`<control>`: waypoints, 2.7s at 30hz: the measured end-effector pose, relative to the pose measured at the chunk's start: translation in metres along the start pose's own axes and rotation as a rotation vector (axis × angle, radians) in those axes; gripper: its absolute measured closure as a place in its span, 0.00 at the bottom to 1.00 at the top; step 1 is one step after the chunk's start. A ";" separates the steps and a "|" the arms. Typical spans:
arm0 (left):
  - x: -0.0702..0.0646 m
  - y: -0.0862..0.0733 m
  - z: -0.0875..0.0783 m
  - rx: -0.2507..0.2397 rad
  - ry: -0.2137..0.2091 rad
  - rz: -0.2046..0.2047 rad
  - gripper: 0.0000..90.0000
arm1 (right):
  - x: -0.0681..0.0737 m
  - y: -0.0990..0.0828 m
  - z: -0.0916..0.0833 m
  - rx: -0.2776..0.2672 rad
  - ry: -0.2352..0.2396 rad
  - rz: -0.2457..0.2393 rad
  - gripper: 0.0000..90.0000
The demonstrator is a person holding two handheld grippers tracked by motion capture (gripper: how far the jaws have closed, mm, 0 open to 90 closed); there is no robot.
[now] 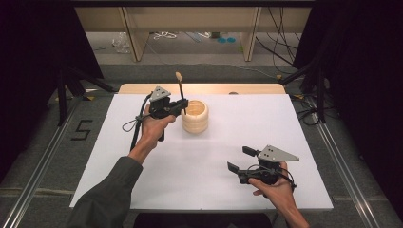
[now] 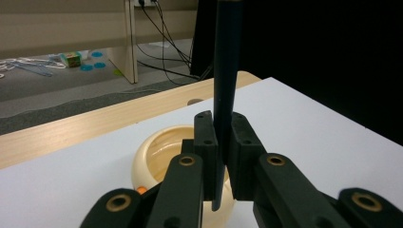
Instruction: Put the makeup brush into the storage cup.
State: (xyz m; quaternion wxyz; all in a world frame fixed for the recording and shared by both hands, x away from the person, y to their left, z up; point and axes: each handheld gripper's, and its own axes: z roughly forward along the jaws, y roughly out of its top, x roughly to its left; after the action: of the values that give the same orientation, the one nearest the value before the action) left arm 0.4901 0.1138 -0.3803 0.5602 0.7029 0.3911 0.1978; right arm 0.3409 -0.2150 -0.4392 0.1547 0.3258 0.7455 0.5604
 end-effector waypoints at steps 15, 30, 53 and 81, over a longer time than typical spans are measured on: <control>0.001 0.003 0.021 0.001 0.020 0.012 0.93 | -0.001 0.001 -0.002 0.027 -0.017 -0.025 0.20; 0.005 -0.006 0.041 0.018 0.037 0.009 0.93 | 0.001 -0.001 0.001 0.003 0.012 0.002 0.20; 0.004 -0.018 0.054 0.021 0.050 -0.002 0.93 | 0.001 -0.001 0.001 0.002 0.014 -0.001 0.20; 0.008 -0.039 0.060 0.049 0.075 -0.004 0.93 | 0.000 -0.001 0.001 0.017 0.012 -0.026 0.20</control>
State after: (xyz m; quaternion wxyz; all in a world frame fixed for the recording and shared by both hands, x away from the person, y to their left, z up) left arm 0.5249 0.0844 -0.4355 0.5282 0.7078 0.4180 0.2129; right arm 0.3411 -0.2141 -0.4401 0.1546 0.3141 0.7552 0.5541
